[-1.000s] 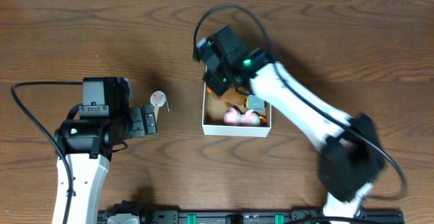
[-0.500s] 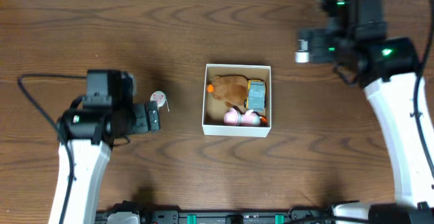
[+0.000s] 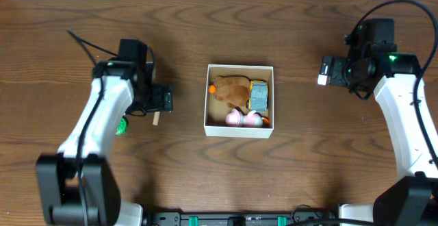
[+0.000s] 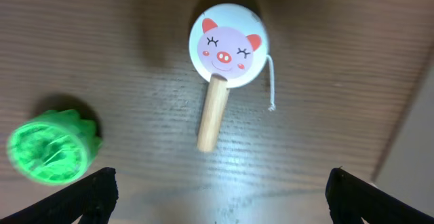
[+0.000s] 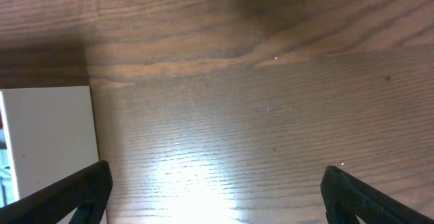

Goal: Pack container

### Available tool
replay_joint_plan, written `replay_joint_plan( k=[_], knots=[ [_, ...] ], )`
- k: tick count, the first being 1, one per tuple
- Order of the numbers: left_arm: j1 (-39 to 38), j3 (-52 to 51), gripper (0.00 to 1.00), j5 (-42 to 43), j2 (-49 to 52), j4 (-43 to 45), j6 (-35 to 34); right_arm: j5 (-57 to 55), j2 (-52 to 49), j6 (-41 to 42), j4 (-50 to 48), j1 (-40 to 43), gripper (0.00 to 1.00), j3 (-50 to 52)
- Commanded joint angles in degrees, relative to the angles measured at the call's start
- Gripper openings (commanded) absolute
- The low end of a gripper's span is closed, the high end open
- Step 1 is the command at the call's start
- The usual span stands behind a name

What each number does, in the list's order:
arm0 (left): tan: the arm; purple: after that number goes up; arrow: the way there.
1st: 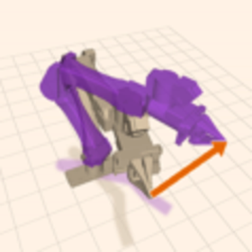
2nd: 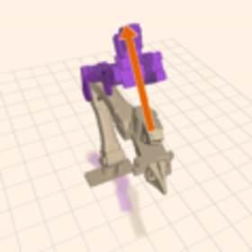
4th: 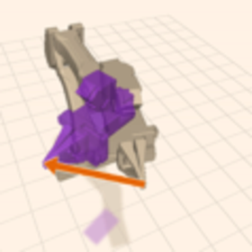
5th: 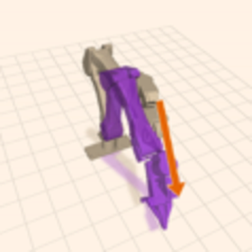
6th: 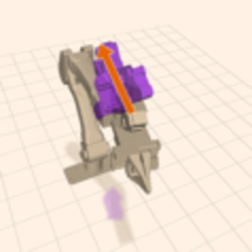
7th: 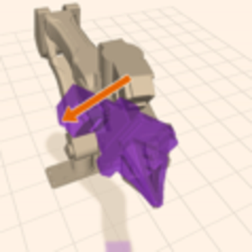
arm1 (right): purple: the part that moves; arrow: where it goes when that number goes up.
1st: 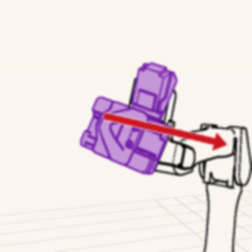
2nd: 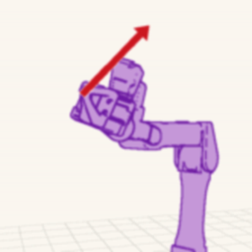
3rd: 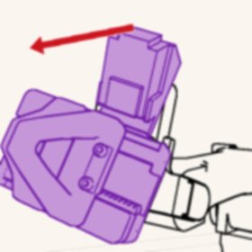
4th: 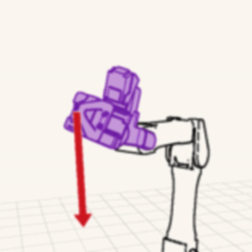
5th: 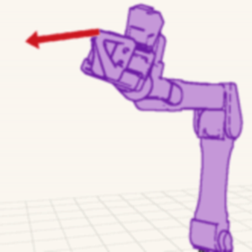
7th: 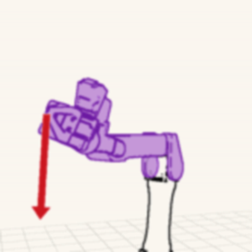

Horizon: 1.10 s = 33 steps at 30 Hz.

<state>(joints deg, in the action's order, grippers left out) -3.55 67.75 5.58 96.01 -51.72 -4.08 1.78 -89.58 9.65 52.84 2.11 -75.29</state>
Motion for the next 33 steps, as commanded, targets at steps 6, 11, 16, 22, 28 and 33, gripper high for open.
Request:
replay_joint_plan(
  k=[6, 11, 16, 22, 28, 33],
  knots=[
    [-0.07, 0.46, 0.98, -0.66, 9.01, 2.80, 0.79, 0.63, -0.13, 0.57, -0.63, 0.09, 0.99, 0.24],
    [-0.07, 0.46, 0.98, -0.66, 12.76, 4.11, 0.79, 0.63, -0.13, 0.57, -0.66, 0.09, 0.99, 0.24],
    [-0.07, 0.46, 0.98, -0.66, 15.67, 4.31, 0.79, 0.63, -0.13, 0.55, -0.66, 0.09, 0.99, 0.24],
    [-0.07, 0.46, 0.99, -0.66, 15.98, 4.26, 0.79, 0.63, -0.13, 0.55, -0.66, 0.09, 0.99, 0.24],
    [-0.07, 0.46, 0.74, -0.66, 15.98, 4.26, 0.79, 0.63, -0.13, 0.55, -0.59, 0.09, 0.99, 0.24],
    [-0.07, 0.46, 0.62, -0.66, 15.98, 4.24, 0.79, 0.63, -0.13, 0.55, -0.57, 0.07, 0.99, 0.24]
  ],
)
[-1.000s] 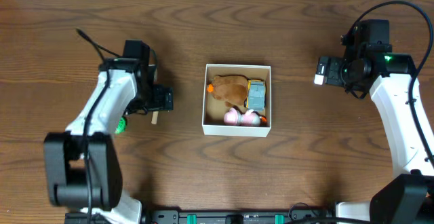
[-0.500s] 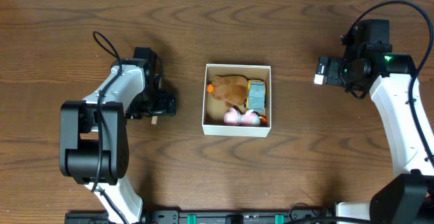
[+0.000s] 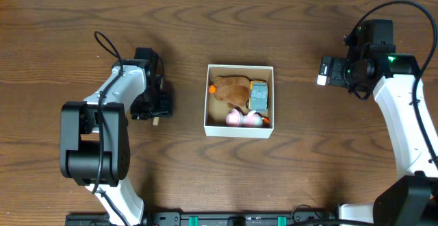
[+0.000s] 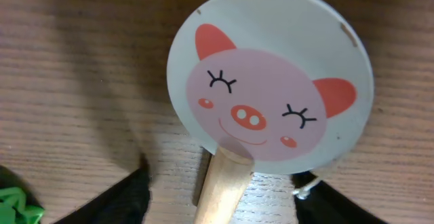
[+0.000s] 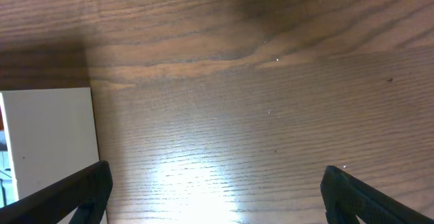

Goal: Pack container

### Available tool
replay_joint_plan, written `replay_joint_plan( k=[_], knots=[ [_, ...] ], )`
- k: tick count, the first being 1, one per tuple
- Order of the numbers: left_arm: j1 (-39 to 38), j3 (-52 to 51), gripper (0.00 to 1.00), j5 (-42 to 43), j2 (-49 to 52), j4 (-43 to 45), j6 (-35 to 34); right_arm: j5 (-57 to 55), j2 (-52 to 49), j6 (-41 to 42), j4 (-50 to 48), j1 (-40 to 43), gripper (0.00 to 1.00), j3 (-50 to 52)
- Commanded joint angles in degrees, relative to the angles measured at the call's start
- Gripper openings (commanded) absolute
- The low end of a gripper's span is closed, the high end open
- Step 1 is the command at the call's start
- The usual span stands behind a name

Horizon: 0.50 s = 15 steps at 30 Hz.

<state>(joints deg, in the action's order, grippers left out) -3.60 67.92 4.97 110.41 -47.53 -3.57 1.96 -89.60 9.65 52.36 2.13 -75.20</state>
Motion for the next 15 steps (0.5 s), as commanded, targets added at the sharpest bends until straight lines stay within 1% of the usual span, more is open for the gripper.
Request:
replay_joint_plan(
  k=[1, 2, 4, 5, 6, 11, 12, 15],
  knots=[
    [-0.02, 0.28, 0.55, -0.04, 1.57, 0.04, 0.28, 0.46, -0.11, 0.55, -0.09, 0.07, 0.99, 0.15],
    [-0.02, 0.28, 0.49, -0.04, 1.57, 0.04, 0.28, 0.46, -0.11, 0.55, -0.09, 0.07, 0.99, 0.15],
    [-0.02, 0.28, 0.44, -0.04, 1.57, 0.07, 0.28, 0.46, -0.11, 0.55, -0.09, 0.07, 0.99, 0.15],
    [-0.02, 0.28, 0.40, -0.04, 1.57, 0.07, 0.28, 0.46, -0.11, 0.55, -0.09, 0.07, 0.99, 0.15],
    [-0.02, 0.28, 0.38, -0.04, 1.57, 0.07, 0.28, 0.46, -0.11, 0.55, -0.09, 0.07, 0.99, 0.15],
    [-0.02, 0.28, 0.36, -0.04, 1.55, 0.07, 0.28, 0.46, -0.11, 0.55, -0.09, 0.07, 0.99, 0.15],
    [-0.02, 0.28, 0.34, -0.04, 1.55, 0.07, 0.28, 0.46, -0.11, 0.55, -0.09, 0.07, 0.99, 0.15],
    [-0.02, 0.28, 0.23, -0.04, 1.55, 0.11, 0.28, 0.46, -0.11, 0.55, -0.09, 0.07, 0.99, 0.15]
  ],
)
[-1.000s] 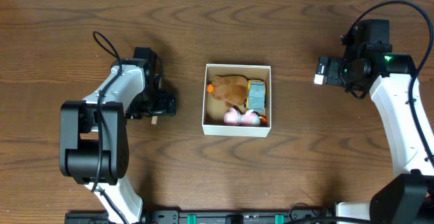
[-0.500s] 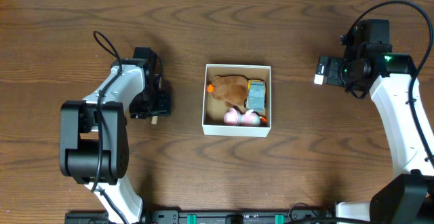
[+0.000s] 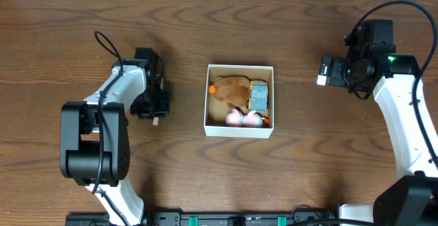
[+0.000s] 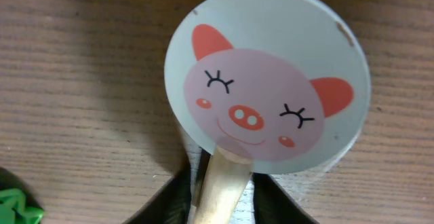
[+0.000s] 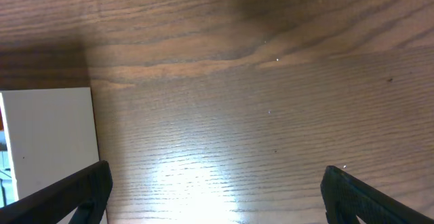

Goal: Pack container

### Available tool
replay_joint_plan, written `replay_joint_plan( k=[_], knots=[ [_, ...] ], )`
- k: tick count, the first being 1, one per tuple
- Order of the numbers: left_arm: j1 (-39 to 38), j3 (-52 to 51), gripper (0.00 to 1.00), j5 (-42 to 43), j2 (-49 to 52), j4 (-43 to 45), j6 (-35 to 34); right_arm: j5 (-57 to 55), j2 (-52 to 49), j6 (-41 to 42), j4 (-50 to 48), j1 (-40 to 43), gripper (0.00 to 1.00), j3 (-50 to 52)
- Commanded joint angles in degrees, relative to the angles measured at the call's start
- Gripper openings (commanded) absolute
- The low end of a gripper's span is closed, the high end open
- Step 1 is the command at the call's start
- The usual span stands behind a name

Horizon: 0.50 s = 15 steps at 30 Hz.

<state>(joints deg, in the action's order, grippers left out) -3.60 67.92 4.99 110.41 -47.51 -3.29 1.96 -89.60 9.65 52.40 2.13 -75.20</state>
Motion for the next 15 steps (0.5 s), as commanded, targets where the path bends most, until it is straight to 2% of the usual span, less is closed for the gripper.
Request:
replay_joint_plan(
  k=[1, 7, 13, 15],
  knots=[
    [-0.02, 0.31, 0.21, -0.07, 1.55, 0.09, 0.00, 0.46, -0.11, 0.55, -0.13, 0.07, 0.99, 0.15],
    [-0.02, 0.31, 0.19, -0.07, 1.55, 0.09, 0.00, 0.46, -0.11, 0.55, -0.11, 0.07, 0.99, 0.15],
    [-0.15, 2.99, 0.06, -0.04, 0.09, -2.25, 0.00, 0.46, -0.11, 0.55, 0.07, 0.07, 0.99, 0.15],
    [-0.52, 5.31, 0.06, -0.07, -1.20, -4.70, -0.02, 0.44, -0.11, 0.52, 0.09, 0.07, 0.99, 0.15]
  ],
)
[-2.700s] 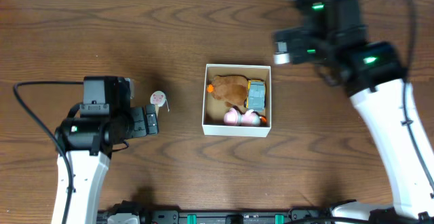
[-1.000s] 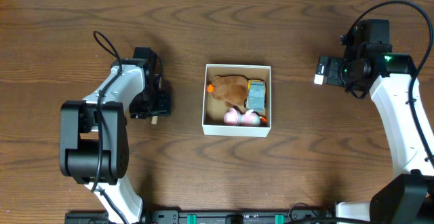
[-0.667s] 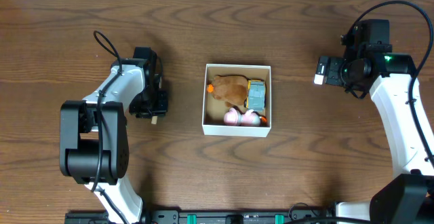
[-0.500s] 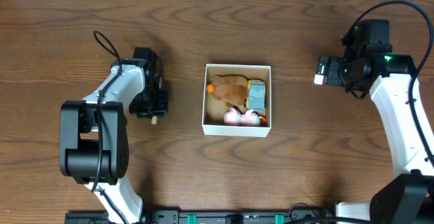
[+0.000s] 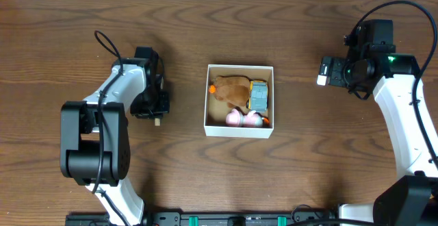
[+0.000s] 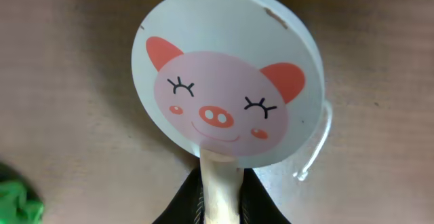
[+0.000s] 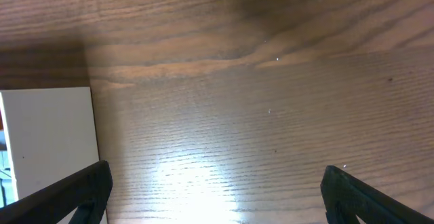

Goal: Pack container
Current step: 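Carry the pig paddle into the box and release it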

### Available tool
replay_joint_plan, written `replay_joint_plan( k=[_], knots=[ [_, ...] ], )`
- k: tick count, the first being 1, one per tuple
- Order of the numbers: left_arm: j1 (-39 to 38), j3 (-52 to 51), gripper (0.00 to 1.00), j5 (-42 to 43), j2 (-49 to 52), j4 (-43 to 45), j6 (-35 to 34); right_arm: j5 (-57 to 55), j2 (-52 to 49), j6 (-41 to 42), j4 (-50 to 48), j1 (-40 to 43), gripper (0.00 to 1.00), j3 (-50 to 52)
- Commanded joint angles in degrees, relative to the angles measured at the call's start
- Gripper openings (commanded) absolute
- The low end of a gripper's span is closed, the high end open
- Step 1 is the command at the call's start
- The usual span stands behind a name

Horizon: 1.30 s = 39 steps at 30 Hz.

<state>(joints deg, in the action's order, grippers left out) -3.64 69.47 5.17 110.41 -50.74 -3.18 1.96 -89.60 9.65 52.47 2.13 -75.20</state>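
A white box (image 5: pixel 239 129) stands mid-table, holding a brown plush, a grey item and pink pieces. Left of it my left gripper (image 6: pixel 218 197) is shut on the wooden handle of a pig-face paddle (image 6: pixel 227 108), whose white disc with a pink pig fills the left wrist view; a thin white string hangs at its right. From overhead the paddle is hidden under the left gripper (image 5: pixel 152 106), only the handle tip showing. My right gripper (image 7: pixel 217 197) hovers open over bare wood to the right of the box wall (image 7: pixel 47 149).
A green crinkly object (image 6: pixel 15 202) lies at the lower left of the left wrist view, close beside the paddle. The overhead view hides it under the left arm. The right arm (image 5: pixel 397 103) stands along the table's right side.
The left gripper's fingers have drawn tighter onto the paddle handle, and the pig disc has shifted left in the wrist view and looks slightly lifted. The right arm has not moved.
The left gripper first hung open well above the paddle and green object. It was then low, with open fingers either side of the handle, then closing on it, and now grips it. The right gripper stayed open throughout.
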Motion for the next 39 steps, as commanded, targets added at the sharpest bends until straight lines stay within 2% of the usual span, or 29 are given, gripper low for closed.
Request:
replay_joint_plan(
  k=[1, 7, 14, 19, 24, 26, 28, 31, 33, 39],
  knots=[
    [-0.79, 5.20, 0.06, -0.24, -2.05, -2.84, -0.13, 0.44, -0.11, 0.55, 0.02, 0.07, 0.99, 0.15],
    [-6.99, 16.57, 0.06, -0.22, -10.36, -11.17, 1.11, 0.44, -0.11, 0.52, 0.00, 0.07, 0.99, 0.15],
    [-22.88, 19.61, 0.06, -0.22, -20.00, -9.14, 7.78, 0.44, -0.11, 0.52, -0.26, 0.07, 0.99, 0.15],
    [-32.17, 18.91, 0.06, -0.31, -19.12, -8.31, 9.07, 0.44, -0.11, 0.55, -0.39, 0.07, 0.99, 0.15],
    [-34.60, 17.75, 0.07, -2.43, -15.10, -6.10, 9.16, 0.44, -0.11, 0.55, -0.35, 0.07, 0.99, 0.15],
    [-34.58, 17.75, 0.14, -2.43, -13.38, -6.23, 9.14, 0.44, -0.11, 0.52, -0.28, 0.07, 0.99, 0.15],
    [-34.53, 17.75, 0.34, -2.40, -12.20, -6.62, 9.14, 0.44, -0.11, 0.33, -0.26, 0.07, 0.99, 0.15],
    [-34.53, 17.75, 0.50, -2.43, -11.82, -6.86, 9.14, 0.44, -0.11, 0.35, -0.28, 0.07, 0.99, 0.15],
    [-34.53, 17.75, 0.67, -2.43, -12.07, -6.82, 9.16, 0.44, -0.11, 0.35, -0.31, 0.07, 0.99, 0.15],
    [-34.27, 17.81, 0.74, -6.71, -14.47, -6.99, 6.93, 0.44, -0.11, -0.52, -0.20, 0.07, 0.99, 0.15]
  ],
)
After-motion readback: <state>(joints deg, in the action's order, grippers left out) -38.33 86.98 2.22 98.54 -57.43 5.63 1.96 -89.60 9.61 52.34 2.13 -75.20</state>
